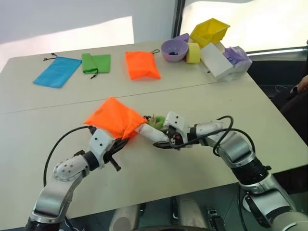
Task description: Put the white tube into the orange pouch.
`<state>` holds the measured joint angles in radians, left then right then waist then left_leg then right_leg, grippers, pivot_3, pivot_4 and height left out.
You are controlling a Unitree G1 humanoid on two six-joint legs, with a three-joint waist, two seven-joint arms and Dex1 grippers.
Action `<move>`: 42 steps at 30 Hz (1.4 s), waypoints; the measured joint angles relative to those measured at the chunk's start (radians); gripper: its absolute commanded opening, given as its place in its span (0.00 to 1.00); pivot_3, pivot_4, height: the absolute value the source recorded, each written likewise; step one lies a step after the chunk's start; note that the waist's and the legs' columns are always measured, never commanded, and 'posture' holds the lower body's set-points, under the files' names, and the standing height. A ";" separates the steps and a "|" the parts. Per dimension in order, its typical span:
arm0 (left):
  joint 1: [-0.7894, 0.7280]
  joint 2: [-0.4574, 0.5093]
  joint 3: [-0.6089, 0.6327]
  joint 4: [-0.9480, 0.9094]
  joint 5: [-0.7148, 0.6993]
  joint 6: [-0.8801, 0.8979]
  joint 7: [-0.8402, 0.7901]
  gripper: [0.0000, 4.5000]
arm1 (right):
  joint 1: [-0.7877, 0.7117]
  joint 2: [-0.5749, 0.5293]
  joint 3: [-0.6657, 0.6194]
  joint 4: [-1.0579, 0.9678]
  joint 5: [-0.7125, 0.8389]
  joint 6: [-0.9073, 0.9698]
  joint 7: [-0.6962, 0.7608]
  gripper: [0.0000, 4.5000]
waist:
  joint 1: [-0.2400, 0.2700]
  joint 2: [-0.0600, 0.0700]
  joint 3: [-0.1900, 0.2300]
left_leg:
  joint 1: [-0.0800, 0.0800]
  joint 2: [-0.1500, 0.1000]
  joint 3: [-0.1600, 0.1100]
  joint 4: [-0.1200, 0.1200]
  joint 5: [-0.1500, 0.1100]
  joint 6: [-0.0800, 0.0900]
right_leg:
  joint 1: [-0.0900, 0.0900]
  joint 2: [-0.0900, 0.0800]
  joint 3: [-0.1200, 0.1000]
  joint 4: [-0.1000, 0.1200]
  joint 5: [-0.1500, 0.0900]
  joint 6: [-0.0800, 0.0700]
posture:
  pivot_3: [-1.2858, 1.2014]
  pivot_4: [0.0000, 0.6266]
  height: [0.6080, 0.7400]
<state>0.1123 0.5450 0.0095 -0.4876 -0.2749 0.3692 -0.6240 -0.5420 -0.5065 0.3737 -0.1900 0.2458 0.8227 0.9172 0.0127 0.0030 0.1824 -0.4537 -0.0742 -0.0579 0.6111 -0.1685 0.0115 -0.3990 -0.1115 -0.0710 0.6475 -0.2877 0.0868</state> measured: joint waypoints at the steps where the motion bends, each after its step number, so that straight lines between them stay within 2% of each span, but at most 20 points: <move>1: 0.000 0.000 0.006 0.000 0.000 -0.001 0.000 0.00 | -0.002 -0.001 0.001 0.004 -0.005 -0.006 -0.002 0.41 | 0.000 0.000 0.000 | 0.000 0.000 0.000 0.000 0.000 0.000 | 0.000 0.000 0.000 0.000 0.000 0.000 | 0.52 0.24 1.00; 4: 0.000 -0.001 0.012 0.000 0.000 -0.003 0.000 0.00 | -0.011 0.002 0.023 0.016 -0.029 -0.024 -0.009 0.41 | 0.000 0.000 0.000 | 0.000 0.000 0.000 0.000 0.000 0.000 | 0.000 0.000 0.000 0.000 0.000 0.000 | 0.52 0.24 1.00; 9: 0.003 -0.004 0.014 -0.008 -0.005 -0.003 0.000 0.00 | -0.026 0.090 0.058 0.036 -0.047 -0.026 -0.055 0.41 | -0.002 0.000 0.000 | 0.000 0.000 0.000 0.000 0.000 0.000 | -0.003 0.002 0.004 0.002 0.000 0.001 | 0.52 0.24 1.00; 15: 0.013 -0.005 0.017 -0.009 -0.009 -0.004 0.008 0.00 | -0.050 0.101 0.089 0.066 -0.088 -0.056 -0.072 0.41 | -0.001 0.000 0.000 | 0.000 0.000 0.000 0.000 0.000 0.000 | -0.002 0.003 0.005 0.001 0.001 0.000 | 0.52 0.24 1.00; 25: 0.026 -0.005 0.017 -0.014 -0.010 -0.008 0.014 0.00 | -0.118 0.224 0.119 0.194 -0.158 -0.105 -0.140 0.41 | -0.003 0.000 0.000 | 0.003 0.001 0.000 0.000 0.000 0.000 | -0.005 0.009 0.014 0.002 0.004 -0.001 | 0.52 0.24 1.00; 32: 0.032 -0.002 0.018 -0.015 -0.011 -0.013 0.013 0.00 | -0.165 0.247 0.173 0.256 -0.228 -0.174 -0.141 0.41 | -0.004 0.000 0.000 | 0.005 0.001 0.000 0.000 0.000 0.000 | -0.005 0.010 0.016 0.002 0.005 -0.003 | 0.52 0.24 1.00; 36: 0.035 -0.001 0.018 -0.017 -0.011 -0.023 0.012 0.00 | -0.172 0.361 0.130 0.325 -0.214 -0.140 -0.184 0.41 | -0.013 0.000 0.000 | 0.007 0.001 -0.001 -0.002 0.000 -0.001 | -0.007 0.014 0.021 0.003 0.006 -0.004 | 0.52 0.24 1.00; 42: 0.042 -0.001 0.018 -0.019 -0.011 -0.035 0.011 0.00 | -0.206 0.401 0.128 0.403 -0.234 -0.177 -0.208 0.41 | -0.025 0.000 0.000 | 0.008 0.001 0.000 -0.002 0.000 -0.001 | -0.006 0.014 0.022 0.003 0.006 -0.005 | 0.52 0.24 1.00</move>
<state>0.1547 0.5435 0.0272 -0.5070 -0.2857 0.3346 -0.6129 -0.7483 -0.1054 0.5018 0.2133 0.0114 0.6456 0.7092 -0.0124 0.0029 0.1823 -0.4458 -0.0731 -0.0582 0.6094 -0.1682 0.0104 -0.4051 -0.0976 -0.0489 0.6502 -0.2813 0.0819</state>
